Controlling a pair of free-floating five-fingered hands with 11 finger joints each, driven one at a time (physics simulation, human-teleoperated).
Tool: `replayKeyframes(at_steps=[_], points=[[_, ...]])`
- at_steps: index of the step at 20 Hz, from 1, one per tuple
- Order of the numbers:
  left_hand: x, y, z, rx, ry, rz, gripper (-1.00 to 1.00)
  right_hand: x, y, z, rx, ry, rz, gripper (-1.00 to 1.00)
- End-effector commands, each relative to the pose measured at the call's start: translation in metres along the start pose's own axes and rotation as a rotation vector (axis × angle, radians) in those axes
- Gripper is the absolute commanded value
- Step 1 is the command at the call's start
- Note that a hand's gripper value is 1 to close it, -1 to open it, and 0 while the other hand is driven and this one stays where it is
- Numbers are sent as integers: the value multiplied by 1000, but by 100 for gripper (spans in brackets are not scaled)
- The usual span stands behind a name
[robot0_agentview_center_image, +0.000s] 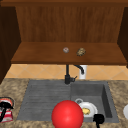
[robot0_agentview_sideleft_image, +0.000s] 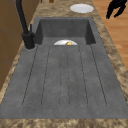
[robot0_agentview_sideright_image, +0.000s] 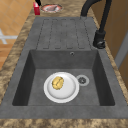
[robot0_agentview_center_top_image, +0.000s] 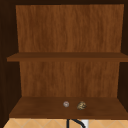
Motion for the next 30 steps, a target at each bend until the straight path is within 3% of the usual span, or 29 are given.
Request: replayKeyframes(at_steps=[1, 4, 7, 14, 19, 23, 27, 30], points=[[-10, -3, 12, 87, -36, -1, -100, 0, 0, 0, 0, 0, 0, 0], [-17, -11, 24, 105, -88, -11, -100, 0, 0, 0, 0, 0, 0, 0], [-21, -14, 31, 99, -95, -15, -100, 0, 0, 0, 0, 0, 0, 0], [-20, -14, 35, 40, -62, -6, -100, 0, 0, 0, 0, 0, 0, 0], [-25, -17, 31, 48, -53, -29, -100, 0, 0, 0, 0, 0, 0, 0], [-26, -31, 29, 55, -65, -71, -100, 0, 0, 0, 0, 0, 0, 0], [-25, -39, 30, 51, -73, -145, -100, 0, 0, 0, 0, 0, 0, 0], [-24, -42, 30, 44, -76, -177, -100, 0, 0, 0, 0, 0, 0, 0]])
